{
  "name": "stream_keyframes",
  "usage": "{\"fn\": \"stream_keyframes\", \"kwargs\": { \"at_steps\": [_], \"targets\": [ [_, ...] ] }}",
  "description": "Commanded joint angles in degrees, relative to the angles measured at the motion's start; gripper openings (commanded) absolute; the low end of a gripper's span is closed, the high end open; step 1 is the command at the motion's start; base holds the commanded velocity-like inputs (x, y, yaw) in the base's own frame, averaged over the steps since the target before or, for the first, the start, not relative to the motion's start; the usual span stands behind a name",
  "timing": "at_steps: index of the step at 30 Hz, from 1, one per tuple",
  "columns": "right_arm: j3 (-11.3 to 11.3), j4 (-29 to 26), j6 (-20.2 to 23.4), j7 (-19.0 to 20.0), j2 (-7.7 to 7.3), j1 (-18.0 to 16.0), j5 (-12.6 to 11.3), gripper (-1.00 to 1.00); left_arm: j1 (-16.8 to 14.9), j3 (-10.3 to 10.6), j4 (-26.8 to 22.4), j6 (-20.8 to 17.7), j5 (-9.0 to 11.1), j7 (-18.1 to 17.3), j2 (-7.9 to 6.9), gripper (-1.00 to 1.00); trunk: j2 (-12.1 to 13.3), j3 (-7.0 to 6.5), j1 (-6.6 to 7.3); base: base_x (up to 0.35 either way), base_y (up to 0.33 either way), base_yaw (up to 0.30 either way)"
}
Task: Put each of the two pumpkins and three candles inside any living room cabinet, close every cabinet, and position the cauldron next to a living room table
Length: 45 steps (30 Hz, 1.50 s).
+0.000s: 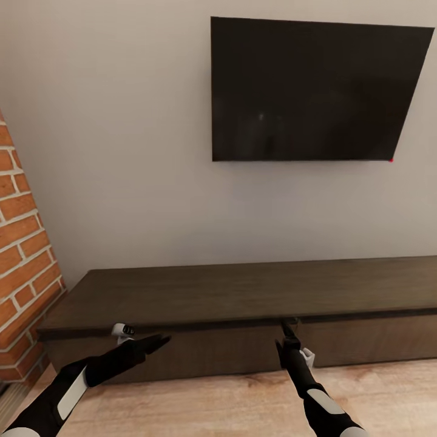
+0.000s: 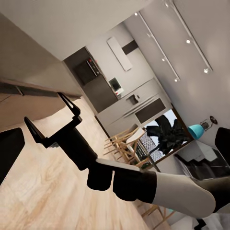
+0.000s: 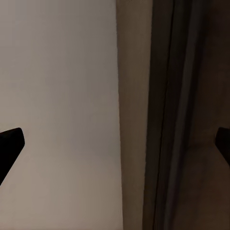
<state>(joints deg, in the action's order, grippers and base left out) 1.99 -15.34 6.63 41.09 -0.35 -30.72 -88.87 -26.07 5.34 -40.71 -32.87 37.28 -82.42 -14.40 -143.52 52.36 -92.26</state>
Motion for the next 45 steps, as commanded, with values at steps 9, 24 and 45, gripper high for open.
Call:
{"fn": "stream_keyframes", "kwargs": {
  "at_steps": [9, 24, 45],
  "targets": [
    [0.2, 0.0, 0.4, 0.2, -0.09, 0.0, -0.6, 1.0, 0.0, 0.1, 0.0, -0.5, 0.4, 0.0, -0.15, 1.0, 0.0, 0.06, -0.01, 0.126, 0.0, 0.0],
    [0.3, -0.3, 0.3, 1.8, -0.16, 0.0, -0.4, 1.0, 0.0, 0.0, 0.0, -0.5, 0.4, 0.0, -0.14, 1.0, -0.1, 2.05, -0.24, 0.002, 0.0, 0.0],
    [0.5, -0.4, 0.3, 10.6, -0.09, 0.0, -0.1, 1.0, 0.0, 0.2, 0.0, -0.5, 0.5, -0.1, -0.11, 1.0, -0.4, 6.71, -0.78, 0.0, 0.0, 0.0]
  ]
}}
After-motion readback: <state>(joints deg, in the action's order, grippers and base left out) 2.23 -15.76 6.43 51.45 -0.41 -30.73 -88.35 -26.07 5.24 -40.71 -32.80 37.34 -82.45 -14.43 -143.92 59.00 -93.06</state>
